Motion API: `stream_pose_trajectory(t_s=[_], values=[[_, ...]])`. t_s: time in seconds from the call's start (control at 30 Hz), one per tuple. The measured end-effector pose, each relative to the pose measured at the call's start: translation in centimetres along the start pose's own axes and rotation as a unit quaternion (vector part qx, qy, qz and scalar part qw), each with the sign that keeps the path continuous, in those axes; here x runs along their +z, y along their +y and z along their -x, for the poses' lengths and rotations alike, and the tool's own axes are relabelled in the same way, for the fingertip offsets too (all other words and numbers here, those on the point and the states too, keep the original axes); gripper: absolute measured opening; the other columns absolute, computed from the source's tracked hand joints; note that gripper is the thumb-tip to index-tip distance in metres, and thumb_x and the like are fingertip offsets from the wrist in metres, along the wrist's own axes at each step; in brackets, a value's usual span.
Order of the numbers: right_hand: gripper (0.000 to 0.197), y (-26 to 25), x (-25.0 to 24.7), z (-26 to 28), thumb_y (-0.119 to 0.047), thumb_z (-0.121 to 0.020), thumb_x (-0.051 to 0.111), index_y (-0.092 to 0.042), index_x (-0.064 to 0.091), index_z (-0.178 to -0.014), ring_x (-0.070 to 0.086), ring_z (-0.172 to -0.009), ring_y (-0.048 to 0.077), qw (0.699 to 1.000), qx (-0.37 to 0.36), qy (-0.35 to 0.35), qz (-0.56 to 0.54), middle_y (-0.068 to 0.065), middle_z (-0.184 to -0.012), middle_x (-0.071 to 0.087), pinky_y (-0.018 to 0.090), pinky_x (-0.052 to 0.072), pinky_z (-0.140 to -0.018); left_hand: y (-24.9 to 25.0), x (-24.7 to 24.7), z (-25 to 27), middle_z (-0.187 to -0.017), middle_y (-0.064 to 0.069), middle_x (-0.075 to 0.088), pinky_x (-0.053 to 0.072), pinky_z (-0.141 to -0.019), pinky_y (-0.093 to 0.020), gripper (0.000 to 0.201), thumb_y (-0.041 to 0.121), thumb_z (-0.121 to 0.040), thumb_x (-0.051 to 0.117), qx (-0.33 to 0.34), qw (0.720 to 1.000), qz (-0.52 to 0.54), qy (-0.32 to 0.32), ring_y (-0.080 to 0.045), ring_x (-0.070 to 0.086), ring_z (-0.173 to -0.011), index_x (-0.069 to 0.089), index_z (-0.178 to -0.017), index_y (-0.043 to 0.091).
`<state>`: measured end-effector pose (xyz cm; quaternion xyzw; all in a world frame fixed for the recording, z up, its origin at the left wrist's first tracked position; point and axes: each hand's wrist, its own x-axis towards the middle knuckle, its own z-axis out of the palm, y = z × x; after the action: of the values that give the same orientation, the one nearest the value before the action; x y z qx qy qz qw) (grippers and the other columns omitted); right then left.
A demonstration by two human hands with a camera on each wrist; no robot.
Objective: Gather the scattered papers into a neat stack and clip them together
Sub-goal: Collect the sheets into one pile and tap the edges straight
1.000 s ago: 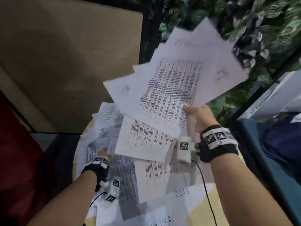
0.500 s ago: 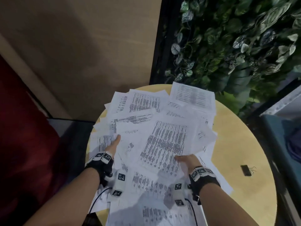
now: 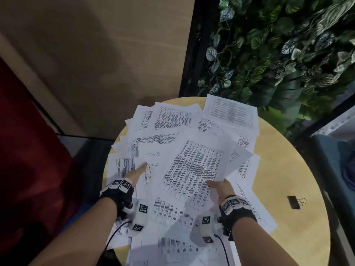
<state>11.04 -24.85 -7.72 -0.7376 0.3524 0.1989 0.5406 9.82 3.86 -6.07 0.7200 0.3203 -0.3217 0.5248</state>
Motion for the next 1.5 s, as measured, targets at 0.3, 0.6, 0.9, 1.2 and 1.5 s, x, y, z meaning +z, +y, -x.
stream_pose_trajectory(t_s=[0.3, 0.6, 0.9, 1.2, 1.5], values=[[0.045, -1.3, 0.3, 1.0, -0.007, -0.085, 0.063, 0.003, 0.045, -0.125, 0.050, -0.104, 0.027, 0.982, -0.030, -0.085, 0.169, 0.016, -0.116, 0.055, 0.035, 0.041, -0.096, -1.7, -0.3, -3.1, -0.147, -0.016, 0.037, 0.027, -0.114, -0.046, 0.100, 0.081, -0.068, 0.043, -0.023, 0.992, 0.107, 0.061, -0.033, 0.039, -0.133, 0.034, -0.142, 0.015], [0.043, -1.1, 0.8, 1.3, -0.017, -0.083, 0.068, -0.001, 0.051, -0.118, 0.058, -0.104, 0.034, 0.985, -0.035, -0.086, 0.147, 0.016, -0.110, 0.062, 0.051, 0.047, -0.097, 0.0, 0.5, -0.1, -0.142, -0.017, 0.042, 0.029, -0.109, -0.037, 0.080, 0.065, -0.088, 0.027, -0.020, 0.998, 0.007, 0.054, -0.031, 0.043, -0.129, 0.031, -0.144, 0.008], [0.041, -0.6, 0.8, 1.3, -0.014, -0.083, 0.068, -0.001, 0.051, -0.117, 0.058, -0.100, 0.032, 0.988, -0.024, -0.090, 0.122, 0.010, -0.096, 0.061, 0.051, 0.046, -0.098, 0.2, 0.4, -1.2, -0.148, -0.020, 0.034, 0.033, -0.108, -0.035, 0.073, 0.053, -0.095, 0.028, -0.018, 0.996, -0.056, 0.070, -0.033, 0.041, -0.132, 0.027, -0.144, -0.001], [0.041, 0.0, 0.8, 1.0, -0.006, -0.081, 0.068, 0.001, 0.054, -0.119, 0.057, -0.097, 0.030, 0.992, -0.027, -0.078, 0.093, 0.007, -0.093, 0.061, 0.048, 0.044, -0.098, -2.4, -0.6, -1.7, -0.103, -0.017, 0.064, 0.046, -0.098, -0.043, 0.041, -0.017, -0.071, 0.065, 0.051, 0.999, 0.010, -0.008, -0.032, 0.059, -0.102, 0.055, -0.107, 0.001], [0.029, 0.1, 1.0, 1.3, -0.006, -0.085, 0.061, 0.003, 0.059, -0.112, 0.058, -0.084, 0.027, 0.987, -0.104, 0.093, 0.083, 0.019, -0.107, 0.067, 0.035, 0.051, -0.081, -2.3, -0.5, -2.1, -0.115, -0.015, 0.055, 0.037, -0.098, -0.044, 0.037, 0.034, -0.077, 0.062, 0.011, 0.960, 0.280, -0.032, -0.034, 0.057, -0.101, 0.062, -0.108, 0.012]])
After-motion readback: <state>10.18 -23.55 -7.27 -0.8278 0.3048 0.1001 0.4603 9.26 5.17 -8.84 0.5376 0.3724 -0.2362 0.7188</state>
